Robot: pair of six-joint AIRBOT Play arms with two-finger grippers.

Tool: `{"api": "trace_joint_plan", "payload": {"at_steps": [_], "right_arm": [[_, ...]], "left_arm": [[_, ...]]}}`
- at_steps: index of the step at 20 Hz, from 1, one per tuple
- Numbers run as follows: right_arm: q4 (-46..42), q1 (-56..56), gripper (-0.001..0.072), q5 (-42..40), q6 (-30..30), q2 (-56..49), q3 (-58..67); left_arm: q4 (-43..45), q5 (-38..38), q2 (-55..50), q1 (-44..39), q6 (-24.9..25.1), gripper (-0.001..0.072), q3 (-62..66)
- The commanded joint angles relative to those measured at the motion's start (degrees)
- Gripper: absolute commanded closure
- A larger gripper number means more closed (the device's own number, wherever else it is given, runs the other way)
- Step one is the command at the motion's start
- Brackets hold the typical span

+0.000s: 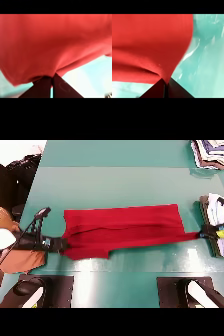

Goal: Fold the shirts.

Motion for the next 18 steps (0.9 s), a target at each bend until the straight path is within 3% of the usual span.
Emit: {"api": "trace_joint_plan", "payload": {"at_steps": [1,6,11,12,13,14,17,18], "right_arm": [[-0.1,7.0,0.0698,-3.6,3.1,-10.7,9.2],[0.1,11.6,0.0697,-3.6,5.4,-26.3,21.0],[3.2,13.1,0.0694,-3.6,5.7,-36.6,32.6],[5.9,12.6,0.0653,-3.6,5.7,-38.4,35.0],[9.1,11.8,0.0463,-3.5,5.6,-40.2,37.2],[12.0,11.1,0.0354,-3.5,5.6,-41.5,38.8],[15.5,7.9,0.0344,-0.1,2.4,-43.2,40.8],[15.5,6.7,0.0344,1.4,0.9,-43.2,40.3]], "left_arm": [[4.4,11.1,-12.4,0.0,2.8,0.0682,6.1],[6.5,18.0,-29.4,3.4,3.2,0.0682,16.3],[5.9,25.2,-34.7,5.8,3.2,0.068,20.0],[5.4,26.5,-34.8,5.8,3.2,0.0629,20.0],[4.5,27.1,-34.8,5.8,3.2,0.0342,20.0],[4.1,26.9,-34.8,5.8,3.2,0.0154,20.1],[4.1,22.9,-34.8,5.8,3.3,0.0145,22.2],[4.1,20.8,-34.8,5.8,3.6,0.0283,23.2]]}}
